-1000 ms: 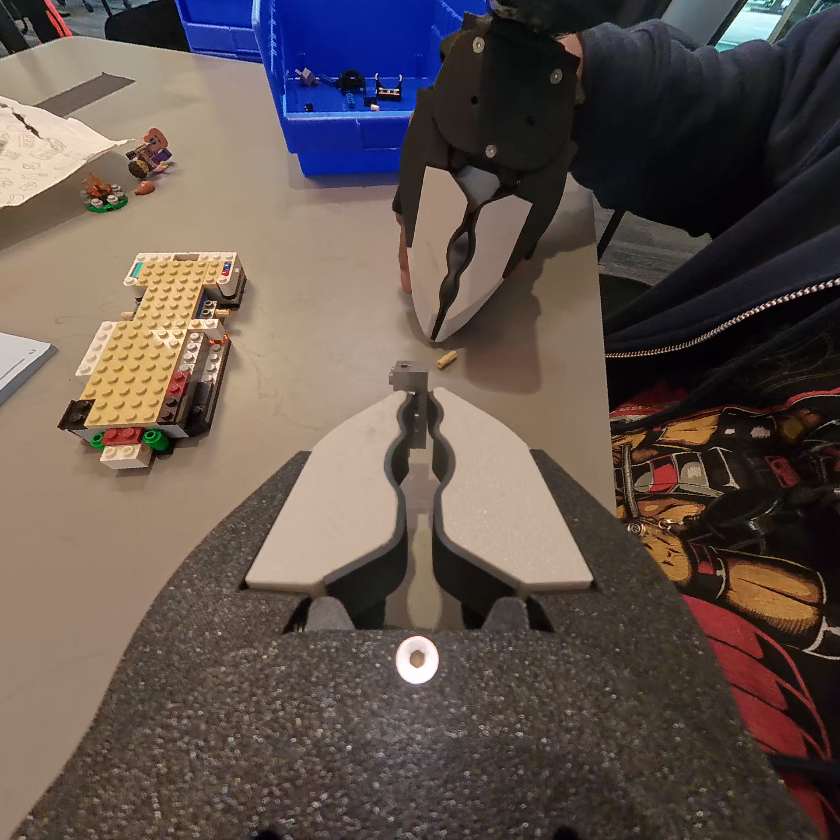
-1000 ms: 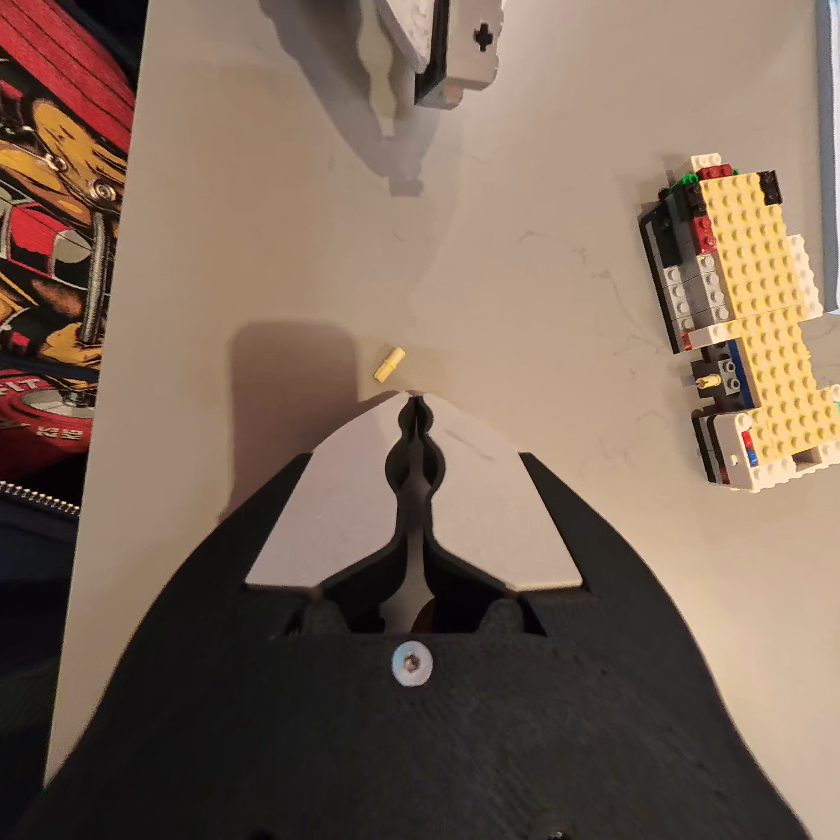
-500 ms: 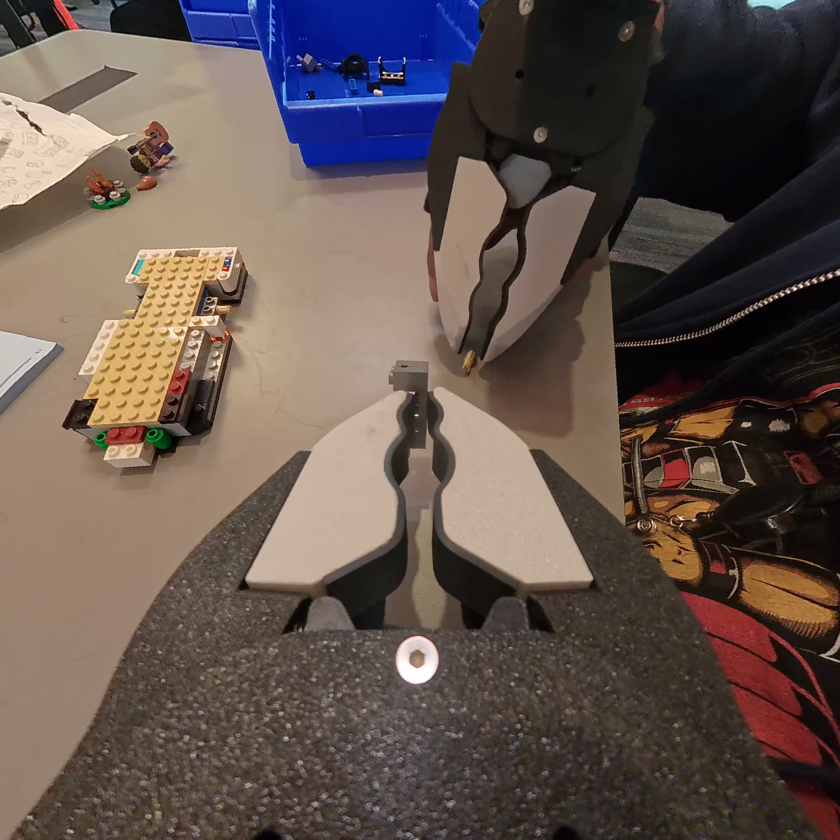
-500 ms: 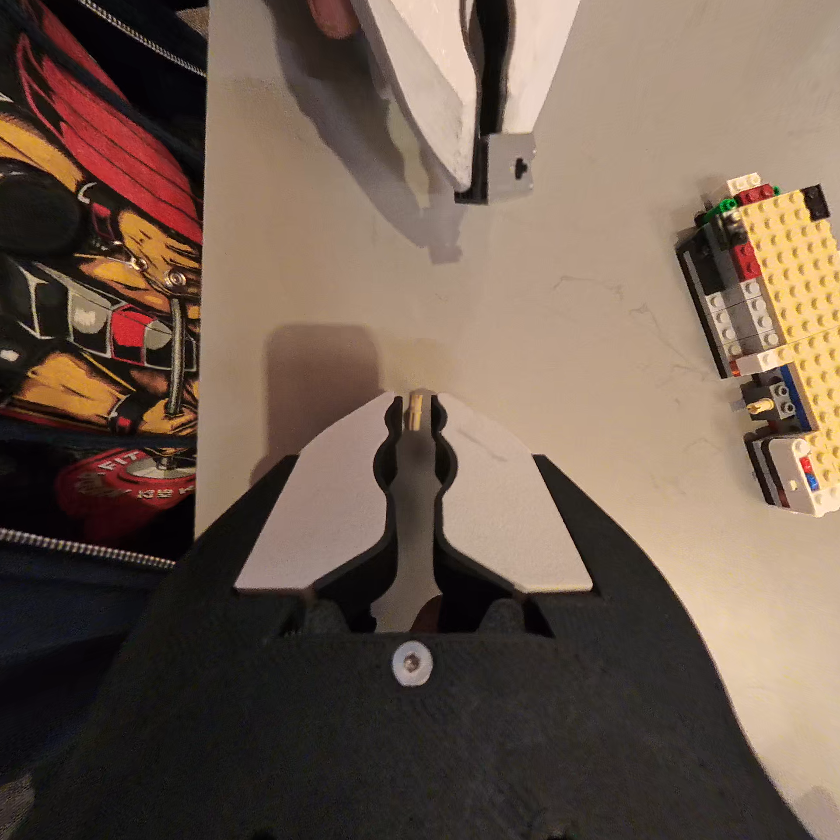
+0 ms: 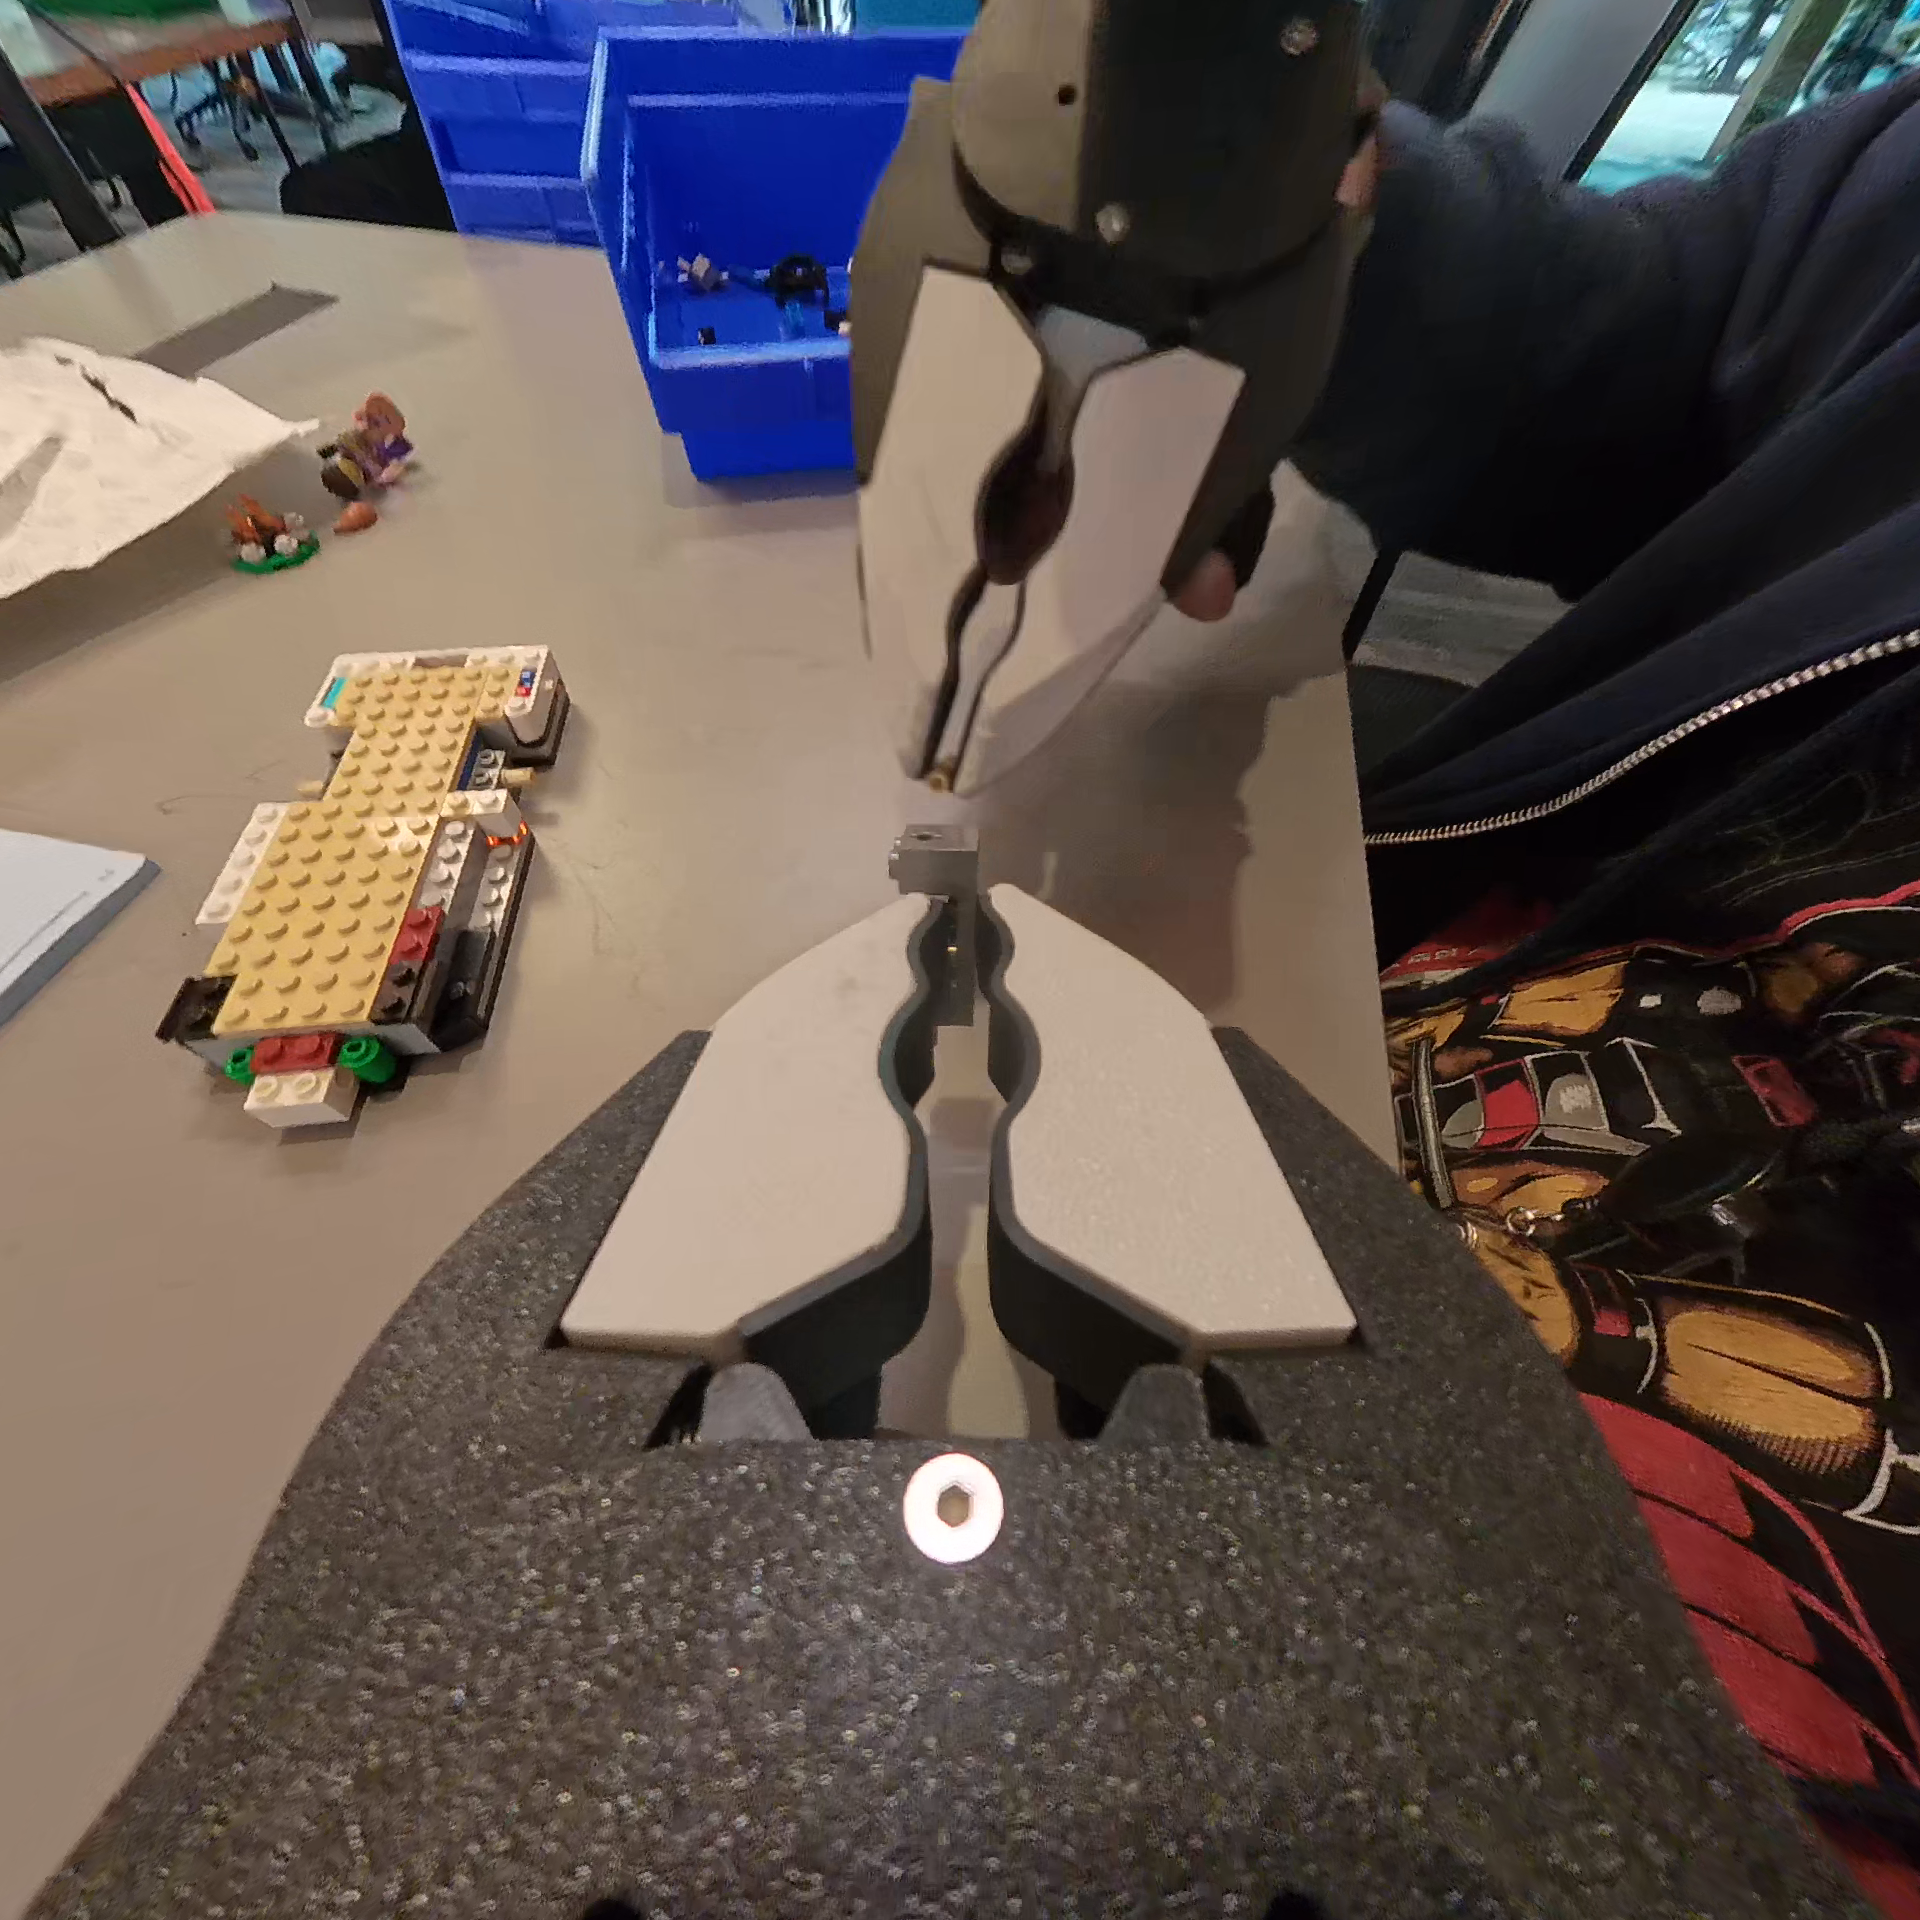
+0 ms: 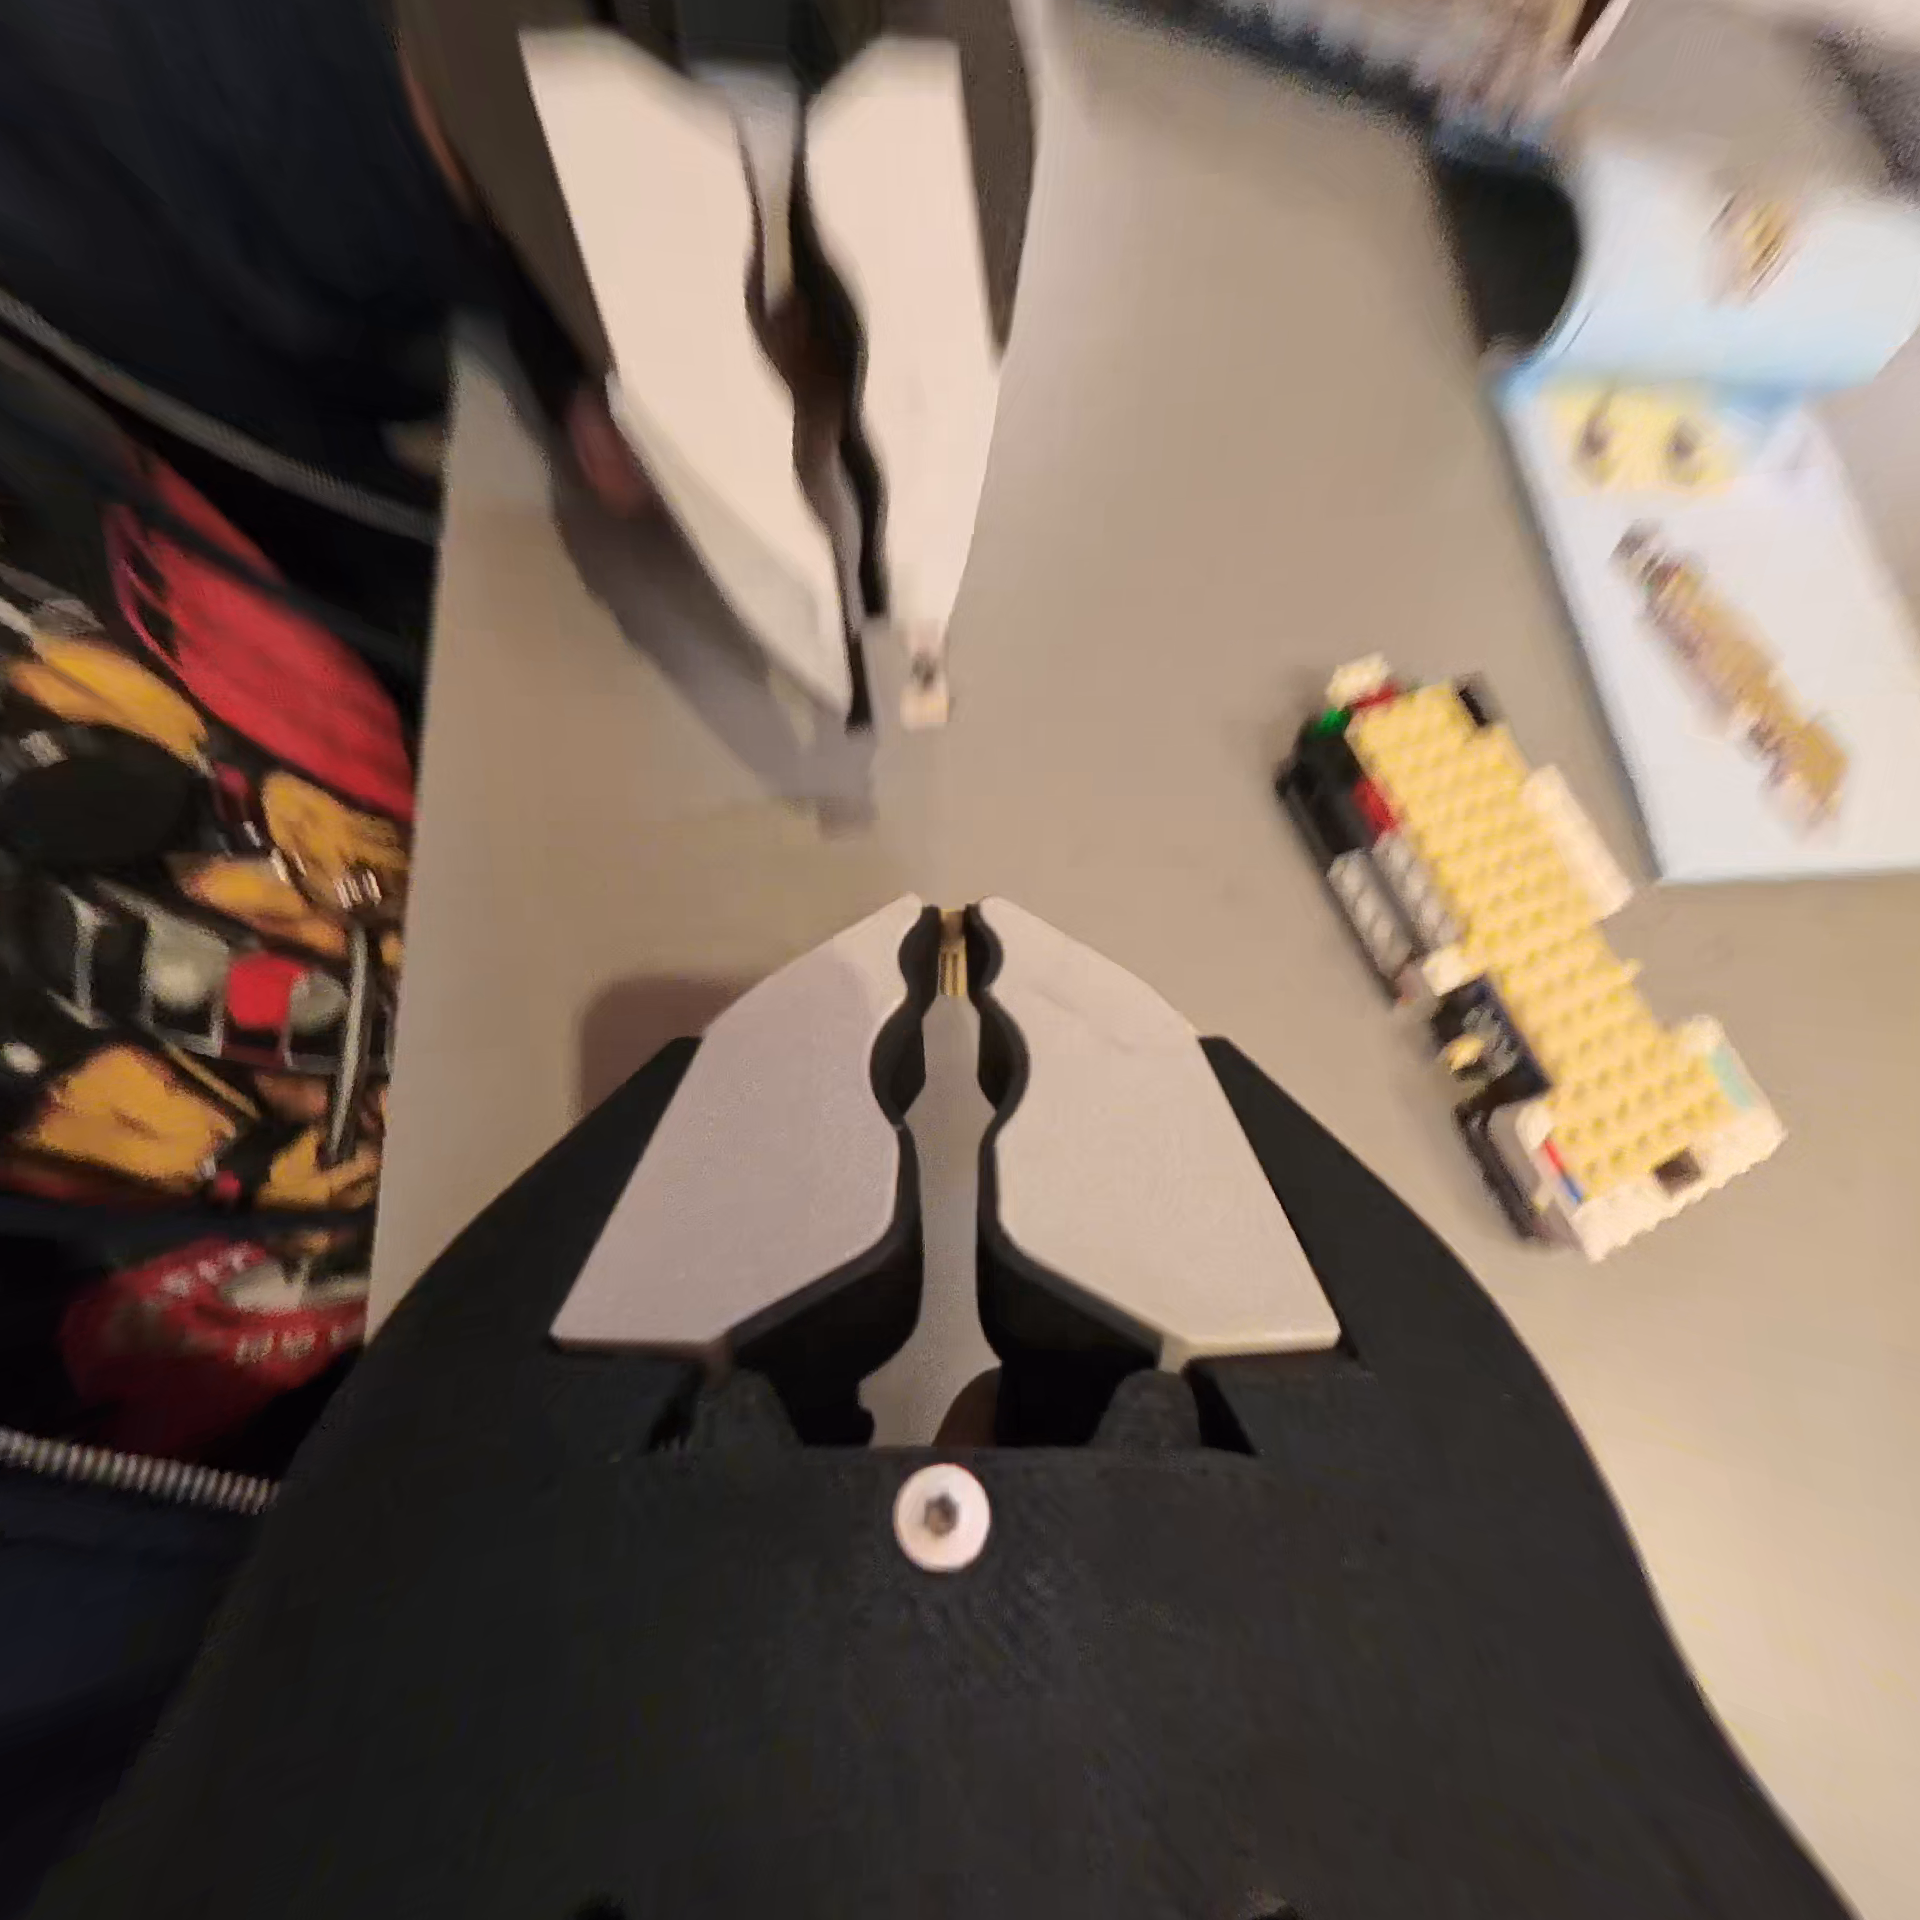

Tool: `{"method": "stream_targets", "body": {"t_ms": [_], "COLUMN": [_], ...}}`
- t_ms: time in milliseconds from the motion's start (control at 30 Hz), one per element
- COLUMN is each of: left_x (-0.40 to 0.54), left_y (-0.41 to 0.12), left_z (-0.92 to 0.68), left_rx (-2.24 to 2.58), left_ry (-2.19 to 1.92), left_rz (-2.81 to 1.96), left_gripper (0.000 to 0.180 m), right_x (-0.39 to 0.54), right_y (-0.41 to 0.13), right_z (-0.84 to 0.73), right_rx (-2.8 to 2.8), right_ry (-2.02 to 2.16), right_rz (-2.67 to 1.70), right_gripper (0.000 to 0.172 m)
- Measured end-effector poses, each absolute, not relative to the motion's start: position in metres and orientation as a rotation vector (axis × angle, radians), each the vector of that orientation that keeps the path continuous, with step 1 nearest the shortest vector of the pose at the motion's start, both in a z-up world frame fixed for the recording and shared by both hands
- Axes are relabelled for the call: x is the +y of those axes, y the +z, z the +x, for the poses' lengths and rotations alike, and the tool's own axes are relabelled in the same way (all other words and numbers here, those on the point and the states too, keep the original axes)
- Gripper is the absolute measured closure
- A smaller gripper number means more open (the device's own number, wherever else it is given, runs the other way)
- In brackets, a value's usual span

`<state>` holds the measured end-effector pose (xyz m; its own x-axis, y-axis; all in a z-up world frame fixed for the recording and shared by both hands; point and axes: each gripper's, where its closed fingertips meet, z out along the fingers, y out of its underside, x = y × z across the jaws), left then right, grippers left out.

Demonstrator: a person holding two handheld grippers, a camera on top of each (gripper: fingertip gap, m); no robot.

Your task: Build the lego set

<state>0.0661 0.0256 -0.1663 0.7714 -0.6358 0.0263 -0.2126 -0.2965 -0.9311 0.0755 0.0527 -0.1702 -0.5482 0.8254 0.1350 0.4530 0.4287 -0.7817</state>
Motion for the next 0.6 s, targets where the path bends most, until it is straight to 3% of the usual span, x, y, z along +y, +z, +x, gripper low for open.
{"method": "stream_targets", "body": {"t_ms": [33,267,600], "left_x": [0.026,0.026,0.028], "left_y": [-0.163,-0.135,-0.118], "left_z": [0.068,0.075,0.066], "left_rx": [0.653,0.581,0.444], "left_ry": [-0.485,-0.575,-0.687], "left_rz": [-1.838,-1.655,-1.559], "left_gripper": [0.176,0.175,0.175], "right_x": [0.049,0.033,0.029], "right_y": [-0.155,-0.094,-0.091], "right_z": [0.069,0.050,0.045], "right_rx": [-2.100,-1.711,-1.587], "right_ry": [1.073,1.708,1.878], "right_rz": [-1.042,-1.025,-1.067], "right_gripper": [0.167,0.167,0.168]}}
